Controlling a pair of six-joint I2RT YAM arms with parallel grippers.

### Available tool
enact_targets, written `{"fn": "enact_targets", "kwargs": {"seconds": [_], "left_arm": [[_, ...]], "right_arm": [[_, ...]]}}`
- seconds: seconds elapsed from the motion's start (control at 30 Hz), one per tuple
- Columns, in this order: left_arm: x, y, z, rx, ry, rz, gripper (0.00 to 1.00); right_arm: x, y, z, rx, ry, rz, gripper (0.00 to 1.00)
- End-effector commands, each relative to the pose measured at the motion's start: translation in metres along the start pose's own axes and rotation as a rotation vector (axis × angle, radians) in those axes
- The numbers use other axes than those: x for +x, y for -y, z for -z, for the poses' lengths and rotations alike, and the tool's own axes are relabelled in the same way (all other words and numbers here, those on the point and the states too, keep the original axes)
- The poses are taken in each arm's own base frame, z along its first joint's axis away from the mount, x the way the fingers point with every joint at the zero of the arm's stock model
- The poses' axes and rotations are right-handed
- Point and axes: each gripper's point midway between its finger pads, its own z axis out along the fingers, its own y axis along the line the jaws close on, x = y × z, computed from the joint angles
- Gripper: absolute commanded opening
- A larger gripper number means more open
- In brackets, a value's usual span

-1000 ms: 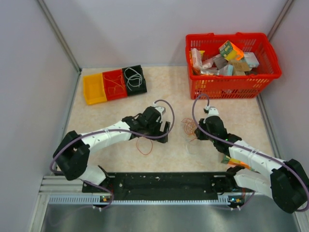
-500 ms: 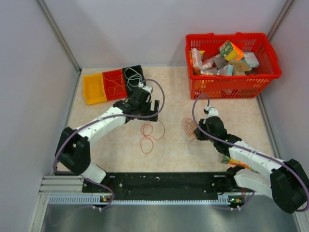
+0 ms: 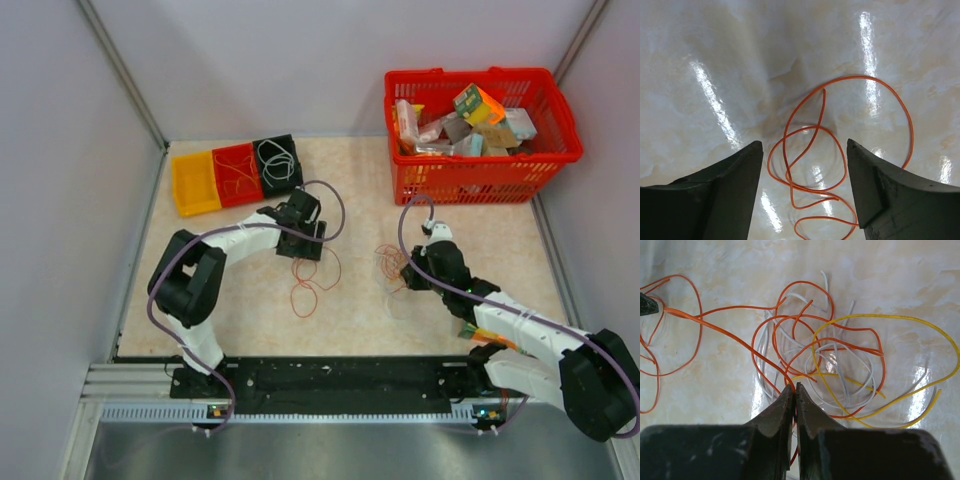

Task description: Untangle the cables

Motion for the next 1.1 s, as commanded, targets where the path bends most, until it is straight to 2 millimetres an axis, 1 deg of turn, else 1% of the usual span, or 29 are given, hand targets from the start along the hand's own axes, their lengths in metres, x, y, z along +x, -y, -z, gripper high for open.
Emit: {"fn": "enact_targets", "kwargs": {"seconds": [0.0,0.07,0.13,0.2,0.23,0.3,0.33,0.37,0.43,0.47,0.5,0.6,0.67,0.7,0.77,0.87,0.93,1.07], "left_arm": [[0.007,0.003,-0.007,-0.055,0.026,-0.026,0.68],[0.015,0.002,-0.011,-0.062,0.015,-0.014,0.62],[0.022,0.0,-0.016,-0.075,-0.001,-0.005,0.59],[0.025,-0.002,-0.019,-0.084,-0.008,-0.006,0.56],[0.024,-0.001,-0.019,-0.081,-0.002,-0.002,0.54],[0.023,0.001,-0.015,-0.09,0.008,-0.011,0.38],[0.023,0.003,-0.012,-0.098,0.014,-0.016,0.31],[0.022,0.001,-0.008,-0.111,0.026,-0.016,0.22],[0.02,-0.003,0.001,-0.133,0.037,-0.005,0.09],[0.015,-0.007,0.01,-0.153,0.06,0.002,0.0],[0.012,-0.011,0.017,-0.173,0.074,0.007,0.0],[-0.006,-0.026,0.045,-0.211,0.138,0.052,0.0],[-0.019,-0.034,0.067,-0.207,0.18,0.095,0.0],[-0.029,-0.037,0.081,-0.197,0.216,0.116,0.0],[-0.046,-0.05,0.105,-0.202,0.279,0.173,0.0],[-0.072,-0.076,0.142,-0.222,0.387,0.268,0.0],[-0.088,-0.101,0.166,-0.251,0.467,0.352,0.0],[-0.123,-0.142,0.213,-0.255,0.599,0.502,0.0]], "right_arm": [[-0.01,-0.004,-0.001,-0.02,0.035,-0.026,0.04],[-0.01,-0.004,0.0,-0.022,0.035,-0.028,0.04],[-0.01,-0.004,0.0,-0.022,0.038,-0.026,0.04],[-0.01,-0.004,0.001,-0.021,0.042,-0.028,0.04],[-0.01,-0.004,0.001,-0.023,0.044,-0.028,0.04],[-0.01,-0.004,0.002,-0.025,0.046,-0.03,0.04],[-0.01,-0.004,0.002,-0.027,0.047,-0.029,0.04],[-0.011,-0.004,0.003,-0.026,0.049,-0.03,0.04],[-0.012,-0.004,0.003,-0.025,0.053,-0.029,0.04],[-0.011,-0.004,0.003,-0.025,0.053,-0.029,0.04],[-0.011,-0.003,0.003,-0.024,0.054,-0.031,0.04],[-0.012,-0.005,0.004,-0.03,0.054,-0.032,0.04],[-0.012,-0.005,0.004,-0.03,0.054,-0.032,0.04],[-0.011,-0.004,0.004,-0.028,0.053,-0.032,0.04],[-0.011,-0.004,0.004,-0.028,0.053,-0.032,0.04],[-0.011,-0.005,0.004,-0.032,0.053,-0.032,0.04],[-0.012,-0.005,0.004,-0.033,0.054,-0.031,0.04],[-0.01,-0.006,0.003,-0.038,0.048,-0.035,0.04]]}}
